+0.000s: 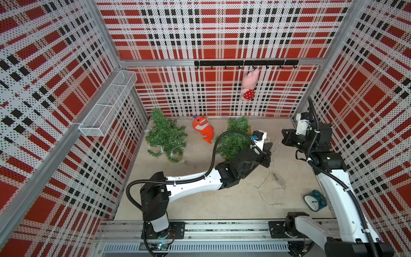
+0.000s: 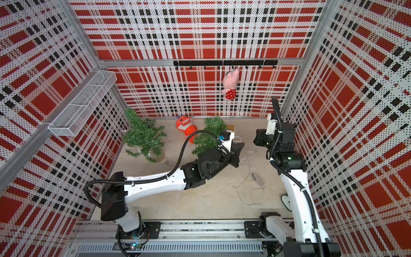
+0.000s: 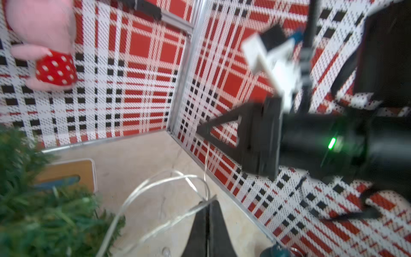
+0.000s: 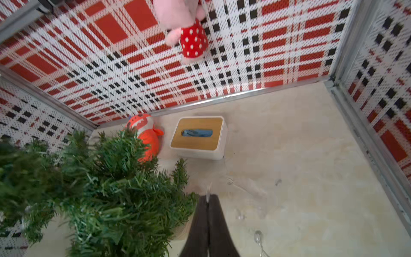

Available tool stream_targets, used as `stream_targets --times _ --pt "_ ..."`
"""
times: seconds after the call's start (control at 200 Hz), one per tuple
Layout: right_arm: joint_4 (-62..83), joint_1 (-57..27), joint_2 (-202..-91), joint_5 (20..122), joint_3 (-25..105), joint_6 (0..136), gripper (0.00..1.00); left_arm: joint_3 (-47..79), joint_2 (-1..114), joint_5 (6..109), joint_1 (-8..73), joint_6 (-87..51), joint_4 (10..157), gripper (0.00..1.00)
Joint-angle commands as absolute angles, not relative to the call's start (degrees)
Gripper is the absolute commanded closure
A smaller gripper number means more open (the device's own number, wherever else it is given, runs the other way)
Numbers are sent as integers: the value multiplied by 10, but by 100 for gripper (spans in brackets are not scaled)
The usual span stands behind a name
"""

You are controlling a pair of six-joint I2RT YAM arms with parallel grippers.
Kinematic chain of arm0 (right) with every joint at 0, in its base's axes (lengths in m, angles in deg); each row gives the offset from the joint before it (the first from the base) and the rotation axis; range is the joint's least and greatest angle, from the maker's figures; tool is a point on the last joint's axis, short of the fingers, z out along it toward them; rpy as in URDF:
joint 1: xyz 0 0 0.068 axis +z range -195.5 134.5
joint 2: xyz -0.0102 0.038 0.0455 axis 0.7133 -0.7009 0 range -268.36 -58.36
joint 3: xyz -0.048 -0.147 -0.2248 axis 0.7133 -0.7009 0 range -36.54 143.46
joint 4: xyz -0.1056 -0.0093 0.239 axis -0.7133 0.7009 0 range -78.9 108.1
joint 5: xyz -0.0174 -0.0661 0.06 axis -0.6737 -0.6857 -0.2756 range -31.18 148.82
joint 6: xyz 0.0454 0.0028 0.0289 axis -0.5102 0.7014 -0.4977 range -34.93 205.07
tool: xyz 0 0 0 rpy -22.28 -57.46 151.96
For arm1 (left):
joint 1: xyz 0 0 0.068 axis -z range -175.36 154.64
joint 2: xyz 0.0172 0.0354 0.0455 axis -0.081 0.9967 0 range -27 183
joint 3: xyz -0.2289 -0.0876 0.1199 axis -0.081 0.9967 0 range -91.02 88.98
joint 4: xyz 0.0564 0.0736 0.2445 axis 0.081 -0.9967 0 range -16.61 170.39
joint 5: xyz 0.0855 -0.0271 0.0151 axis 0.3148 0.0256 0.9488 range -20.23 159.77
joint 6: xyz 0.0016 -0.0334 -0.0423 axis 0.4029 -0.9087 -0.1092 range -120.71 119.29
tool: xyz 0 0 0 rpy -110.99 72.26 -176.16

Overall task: Wrap string light around the christmas tree
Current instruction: Pick up the light string from the center of the board.

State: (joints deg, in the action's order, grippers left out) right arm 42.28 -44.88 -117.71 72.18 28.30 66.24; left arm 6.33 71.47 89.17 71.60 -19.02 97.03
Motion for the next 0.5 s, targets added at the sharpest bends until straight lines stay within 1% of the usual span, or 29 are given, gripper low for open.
stream_targets --times 0.0,0.095,0.175,0.276,0.351,0.431,0.496 --pt "364 -445 -1125 785 211 672 98 11 741 900 710 -161 837 100" --pt "292 -413 -1066 784 134 625 100 -15 738 896 701 -144 812 100" --pt "292 -385 -1049 750 110 621 100 -32 737 862 682 -134 805 100" --pt "307 -383 -1032 750 88 619 100 -65 747 825 670 -105 791 100" --pt "253 -382 -996 791 41 608 100 -86 762 793 665 -97 785 100" --pt "219 -382 -969 786 10 596 100 -100 777 771 665 -92 782 100" --pt "215 -382 -974 795 4 597 99 -111 790 773 662 -92 779 100"
